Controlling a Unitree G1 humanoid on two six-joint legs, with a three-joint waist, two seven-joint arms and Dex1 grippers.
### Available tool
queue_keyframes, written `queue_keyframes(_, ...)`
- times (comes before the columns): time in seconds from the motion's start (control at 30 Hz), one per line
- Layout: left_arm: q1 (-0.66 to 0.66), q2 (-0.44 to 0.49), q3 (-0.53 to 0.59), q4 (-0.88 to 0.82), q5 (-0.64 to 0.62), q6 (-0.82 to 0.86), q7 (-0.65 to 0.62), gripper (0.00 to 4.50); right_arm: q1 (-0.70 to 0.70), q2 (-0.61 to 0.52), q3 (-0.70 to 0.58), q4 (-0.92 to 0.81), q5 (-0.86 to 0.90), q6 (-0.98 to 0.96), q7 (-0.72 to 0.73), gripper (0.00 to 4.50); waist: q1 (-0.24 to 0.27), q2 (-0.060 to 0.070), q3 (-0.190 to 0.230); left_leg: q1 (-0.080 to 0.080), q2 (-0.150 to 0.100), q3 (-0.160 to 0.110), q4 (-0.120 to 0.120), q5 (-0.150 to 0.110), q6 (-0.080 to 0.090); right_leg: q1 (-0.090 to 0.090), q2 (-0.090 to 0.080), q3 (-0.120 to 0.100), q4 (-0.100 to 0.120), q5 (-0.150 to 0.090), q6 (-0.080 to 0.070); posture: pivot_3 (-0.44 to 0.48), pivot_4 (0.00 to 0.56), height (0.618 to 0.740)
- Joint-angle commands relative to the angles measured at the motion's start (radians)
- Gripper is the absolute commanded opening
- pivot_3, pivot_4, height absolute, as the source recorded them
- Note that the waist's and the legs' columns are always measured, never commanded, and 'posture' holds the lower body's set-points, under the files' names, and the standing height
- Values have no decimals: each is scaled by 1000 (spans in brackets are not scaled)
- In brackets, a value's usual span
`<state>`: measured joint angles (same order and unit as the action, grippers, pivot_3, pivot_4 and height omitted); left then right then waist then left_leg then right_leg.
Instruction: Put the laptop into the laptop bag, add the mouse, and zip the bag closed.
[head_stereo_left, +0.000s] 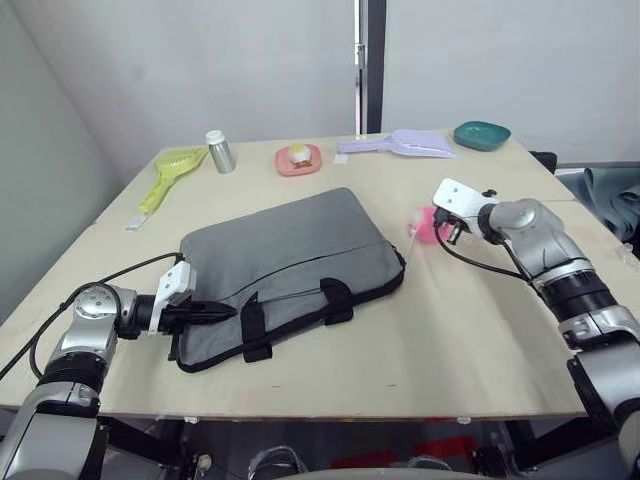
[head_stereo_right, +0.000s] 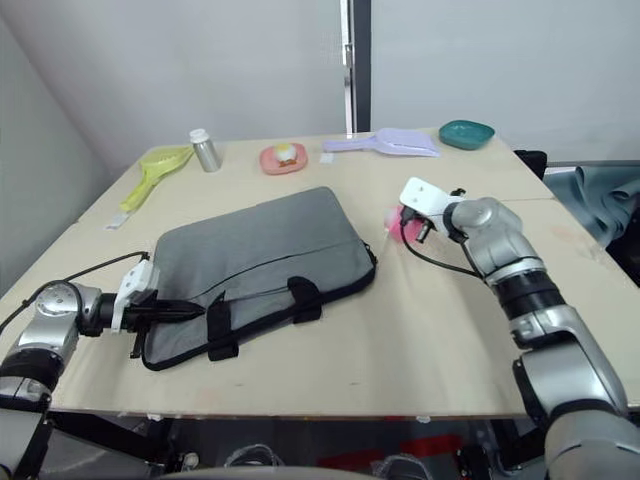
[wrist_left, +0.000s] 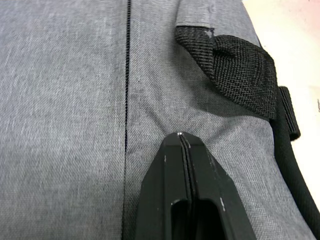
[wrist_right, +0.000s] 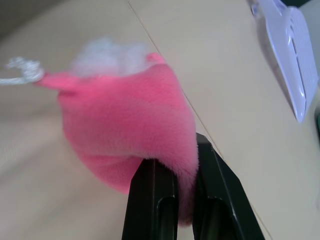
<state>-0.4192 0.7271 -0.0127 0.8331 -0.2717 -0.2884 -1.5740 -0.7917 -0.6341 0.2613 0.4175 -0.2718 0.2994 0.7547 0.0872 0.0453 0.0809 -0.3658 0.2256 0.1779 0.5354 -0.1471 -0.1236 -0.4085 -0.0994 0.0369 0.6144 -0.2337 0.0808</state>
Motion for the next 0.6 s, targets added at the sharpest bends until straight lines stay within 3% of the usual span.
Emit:
queue_keyframes(0.03, 97, -45, -127, 140, 149, 24, -13, 0, -69, 70, 51, 0, -48, -46, -48, 35, -1, 0, 0, 0, 0, 0, -1, 0, 0, -1, 0, 0, 0, -2, 4, 0, 150, 740)
queue_keyframes(0.17, 106, -46, -127, 130, 147, 26, -16, 0, -102, 109, 55, 46, -63, -63, -80, 35, 7, 0, 0, -1, 0, 0, -2, 0, 0, -1, 0, 0, 0, -4, 6, 0, 150, 740)
queue_keyframes(0.27, 117, -45, -122, 109, 141, 34, -15, 0, -41, 107, 62, -31, -32, -36, -7, 35, 8, 0, 0, 0, -1, 1, -2, 0, 0, 0, -1, 1, -1, 1, -2, 0, 150, 740)
queue_keyframes(0.43, 121, -37, -116, 86, 133, 52, -17, 0, 9, 90, 26, -129, 51, 168, 129, 1816, 5, 1, -1, 0, -1, 1, -3, 0, 0, -1, -1, 1, -1, 1, -1, 0, 150, 740)
queue_keyframes(0.5, 117, -35, -115, 70, 129, 64, -17, 0, -3, 78, 10, -123, 55, 202, 124, 2528, 2, 0, -1, 0, -1, 1, -3, 0, 0, -1, -1, 1, -1, -5, 7, 0, 150, 740)
queue_keyframes(0.6, 107, -34, -113, 50, 125, 78, -12, 0, -19, 56, -13, -121, 75, 248, 137, 3536, 5, 0, 0, 0, -1, 1, -3, 0, 0, -2, -1, 1, -1, -5, 8, 0, 150, 740)
